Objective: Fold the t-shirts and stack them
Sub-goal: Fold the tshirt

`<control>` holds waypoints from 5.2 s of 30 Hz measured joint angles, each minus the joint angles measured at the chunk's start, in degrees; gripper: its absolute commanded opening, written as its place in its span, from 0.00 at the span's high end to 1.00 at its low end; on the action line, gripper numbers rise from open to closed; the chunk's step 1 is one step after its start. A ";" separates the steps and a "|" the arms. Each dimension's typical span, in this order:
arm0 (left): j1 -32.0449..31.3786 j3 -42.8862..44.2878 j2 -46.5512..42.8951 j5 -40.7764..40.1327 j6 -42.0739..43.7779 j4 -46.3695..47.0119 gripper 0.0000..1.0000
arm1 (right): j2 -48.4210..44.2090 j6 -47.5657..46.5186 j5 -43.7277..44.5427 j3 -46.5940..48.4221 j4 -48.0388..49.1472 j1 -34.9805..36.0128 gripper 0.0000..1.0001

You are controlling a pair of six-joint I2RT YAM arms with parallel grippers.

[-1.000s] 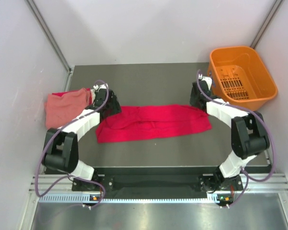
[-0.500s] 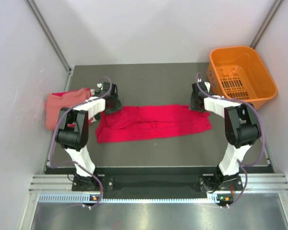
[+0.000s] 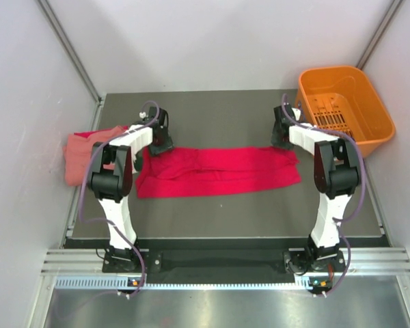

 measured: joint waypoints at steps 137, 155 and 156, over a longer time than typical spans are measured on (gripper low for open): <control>5.53 5.53 4.79 18.84 1.36 7.23 0.49 | 7.56 7.65 -41.77 5.14 13.73 25.38 0.52; 5.57 4.85 4.35 18.84 1.33 7.50 0.48 | 5.35 6.64 -38.16 12.46 14.34 28.28 0.44; 5.60 4.85 4.35 18.84 1.33 7.50 0.48 | 7.17 7.04 -38.05 14.58 14.62 28.72 0.44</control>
